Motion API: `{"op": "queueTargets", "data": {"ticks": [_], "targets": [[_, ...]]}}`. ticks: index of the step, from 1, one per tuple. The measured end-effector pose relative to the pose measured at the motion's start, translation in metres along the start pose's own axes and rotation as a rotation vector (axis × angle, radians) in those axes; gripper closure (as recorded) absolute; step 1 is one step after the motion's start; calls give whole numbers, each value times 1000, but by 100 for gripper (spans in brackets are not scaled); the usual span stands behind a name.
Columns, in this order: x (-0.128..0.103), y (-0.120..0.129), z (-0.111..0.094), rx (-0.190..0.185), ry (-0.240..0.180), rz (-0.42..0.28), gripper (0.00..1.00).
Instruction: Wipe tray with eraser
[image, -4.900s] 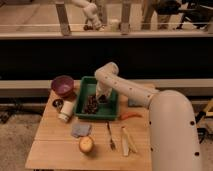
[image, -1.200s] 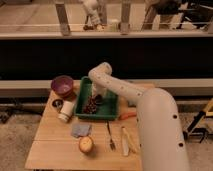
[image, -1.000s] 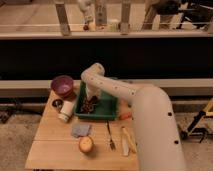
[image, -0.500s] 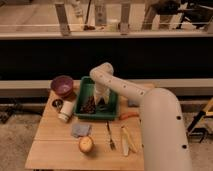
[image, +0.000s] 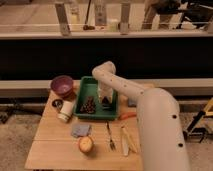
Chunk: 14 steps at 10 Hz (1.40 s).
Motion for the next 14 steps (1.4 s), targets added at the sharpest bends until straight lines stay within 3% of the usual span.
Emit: {"op": "queueTargets", "data": {"ticks": [2, 4, 5, 6, 9, 11, 14], "targets": [[17, 7, 4, 19, 39, 38, 95], [30, -2, 7, 48, 62, 22, 95], [35, -9, 7, 62, 72, 7, 95], [35, -26, 8, 100, 73, -35, 95], [27, -38, -1, 182, 100, -127, 95], [8, -46, -6, 188, 103, -190, 95], [-15, -34, -13, 175, 111, -220, 95]]}}
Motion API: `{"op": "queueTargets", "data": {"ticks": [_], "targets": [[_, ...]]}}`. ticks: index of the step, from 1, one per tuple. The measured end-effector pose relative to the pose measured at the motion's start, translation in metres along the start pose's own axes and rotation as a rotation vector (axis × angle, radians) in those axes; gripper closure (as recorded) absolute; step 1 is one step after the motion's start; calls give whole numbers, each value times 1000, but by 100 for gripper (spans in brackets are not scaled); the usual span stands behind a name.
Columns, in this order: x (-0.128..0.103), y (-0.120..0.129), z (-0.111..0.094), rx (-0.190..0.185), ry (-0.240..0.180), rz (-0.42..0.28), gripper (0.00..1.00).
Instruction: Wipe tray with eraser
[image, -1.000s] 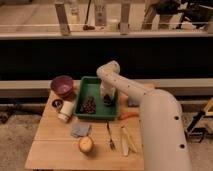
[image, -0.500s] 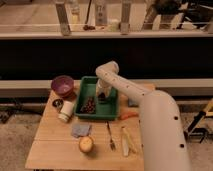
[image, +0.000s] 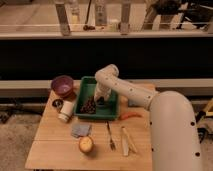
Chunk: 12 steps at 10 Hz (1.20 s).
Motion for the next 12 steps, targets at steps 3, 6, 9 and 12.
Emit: {"op": "queueTargets", "data": {"ticks": [3, 6, 9, 12], "targets": [[-23, -1, -5, -21, -19, -26, 95], [-29, 29, -5, -67, -36, 58, 95], [-10, 63, -3, -19, -8, 135, 95], [17, 31, 4, -11, 11, 104, 95]]}}
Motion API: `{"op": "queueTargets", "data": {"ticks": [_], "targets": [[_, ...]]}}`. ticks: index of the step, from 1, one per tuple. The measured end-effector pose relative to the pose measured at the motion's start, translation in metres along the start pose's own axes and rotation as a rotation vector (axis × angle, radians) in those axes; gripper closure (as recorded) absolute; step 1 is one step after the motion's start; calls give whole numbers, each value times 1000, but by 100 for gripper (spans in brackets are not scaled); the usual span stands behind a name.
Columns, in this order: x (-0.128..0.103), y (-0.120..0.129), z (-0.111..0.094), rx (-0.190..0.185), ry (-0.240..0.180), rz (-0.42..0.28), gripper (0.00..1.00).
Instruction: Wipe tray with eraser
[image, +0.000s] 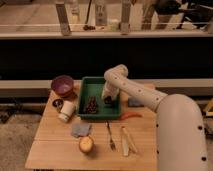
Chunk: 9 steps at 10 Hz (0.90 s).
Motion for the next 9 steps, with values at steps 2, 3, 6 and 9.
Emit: {"op": "queueTargets", "data": {"ticks": [2, 3, 6, 9], "targets": [[4, -22, 6, -7, -3, -41, 95], [4, -23, 8, -13, -4, -62, 95], [-7, -34, 8, -5, -17, -121, 95], [-31, -26, -6, -6, -14, -118, 95]]}}
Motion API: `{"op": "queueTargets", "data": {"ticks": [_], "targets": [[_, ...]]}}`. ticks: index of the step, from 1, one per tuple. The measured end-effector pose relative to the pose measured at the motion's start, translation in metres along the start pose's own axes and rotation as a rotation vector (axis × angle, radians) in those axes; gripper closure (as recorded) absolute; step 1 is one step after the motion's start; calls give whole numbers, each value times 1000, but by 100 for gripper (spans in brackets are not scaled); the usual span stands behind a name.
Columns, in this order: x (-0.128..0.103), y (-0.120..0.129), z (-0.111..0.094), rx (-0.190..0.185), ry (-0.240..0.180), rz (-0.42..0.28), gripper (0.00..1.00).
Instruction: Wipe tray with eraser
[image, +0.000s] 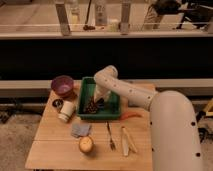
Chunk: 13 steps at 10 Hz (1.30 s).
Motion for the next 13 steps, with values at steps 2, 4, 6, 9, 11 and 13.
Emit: {"op": "queueTargets", "data": {"ticks": [2, 4, 6, 9, 11, 13], "targets": [[-6, 5, -10, -7, 16, 18, 95], [-8, 9, -21, -24, 41, 45, 95], [-9, 11, -22, -30, 48, 53, 95], [-9, 10, -22, -28, 47, 51, 95], [-9, 10, -22, -29, 48, 51, 95], [-9, 9, -22, -27, 47, 50, 95]]}}
